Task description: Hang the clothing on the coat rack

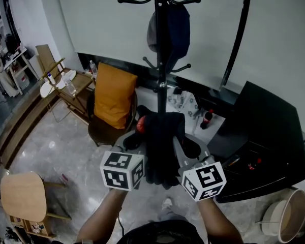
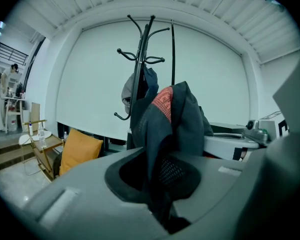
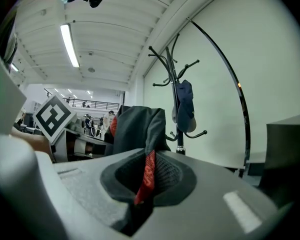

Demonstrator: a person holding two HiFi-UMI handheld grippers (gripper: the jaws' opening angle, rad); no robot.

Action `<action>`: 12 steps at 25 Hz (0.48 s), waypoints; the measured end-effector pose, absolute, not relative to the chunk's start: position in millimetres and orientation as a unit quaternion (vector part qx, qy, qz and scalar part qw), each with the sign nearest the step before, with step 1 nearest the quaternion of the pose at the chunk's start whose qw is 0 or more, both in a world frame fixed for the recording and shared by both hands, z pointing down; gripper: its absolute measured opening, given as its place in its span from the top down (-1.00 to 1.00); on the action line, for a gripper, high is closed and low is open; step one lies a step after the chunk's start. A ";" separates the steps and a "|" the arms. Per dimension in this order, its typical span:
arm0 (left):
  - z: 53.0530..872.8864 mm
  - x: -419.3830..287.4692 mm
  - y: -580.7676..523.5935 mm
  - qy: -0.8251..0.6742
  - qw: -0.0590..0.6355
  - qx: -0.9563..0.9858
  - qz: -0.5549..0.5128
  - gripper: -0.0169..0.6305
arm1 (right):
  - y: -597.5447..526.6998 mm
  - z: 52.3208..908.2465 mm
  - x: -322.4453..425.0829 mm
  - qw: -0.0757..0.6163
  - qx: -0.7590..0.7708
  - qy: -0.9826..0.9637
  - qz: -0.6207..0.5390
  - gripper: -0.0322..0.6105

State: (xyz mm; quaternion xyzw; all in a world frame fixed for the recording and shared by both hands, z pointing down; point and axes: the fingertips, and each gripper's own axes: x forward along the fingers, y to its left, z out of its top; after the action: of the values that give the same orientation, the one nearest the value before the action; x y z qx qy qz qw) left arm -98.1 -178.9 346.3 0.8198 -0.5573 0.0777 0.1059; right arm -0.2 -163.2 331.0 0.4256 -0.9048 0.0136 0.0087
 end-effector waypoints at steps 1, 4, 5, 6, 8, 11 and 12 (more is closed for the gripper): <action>345.5 -97.1 -184.9 -0.558 0.105 0.820 0.078 0.85 | -168.9 331.3 0.3 0.009 0.424 -0.905 0.013 0.81; 345.7 -93.1 -200.5 -0.557 0.100 0.820 0.084 0.85 | -184.8 334.5 2.5 0.009 0.422 -0.906 0.018 0.81; 345.5 -92.0 -205.4 -0.557 0.099 0.820 0.086 0.85 | -189.5 335.0 2.9 0.009 0.421 -0.907 0.019 0.81; 345.0 -91.1 -210.4 -0.557 0.097 0.820 0.088 0.85 | -194.1 335.0 3.3 0.008 0.420 -0.907 0.020 0.81; 343.8 -90.1 -220.7 -0.559 0.096 0.819 0.089 0.85 | -203.6 334.5 4.0 0.007 0.417 -0.909 0.021 0.81; 342.8 -89.4 -236.0 -0.564 0.095 0.815 0.091 0.85 | -218.5 334.2 5.5 0.006 0.411 -0.911 0.020 0.81; 342.5 -89.0 -240.7 -0.566 0.094 0.814 0.092 0.85 | -223.4 334.1 6.1 0.006 0.409 -0.912 0.020 0.81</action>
State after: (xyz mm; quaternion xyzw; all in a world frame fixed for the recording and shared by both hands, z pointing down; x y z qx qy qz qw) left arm -89.0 -240.7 342.5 0.8136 -0.5662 0.0919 0.0945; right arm 6.1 -223.4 334.1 0.4088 -0.9124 0.0199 0.0063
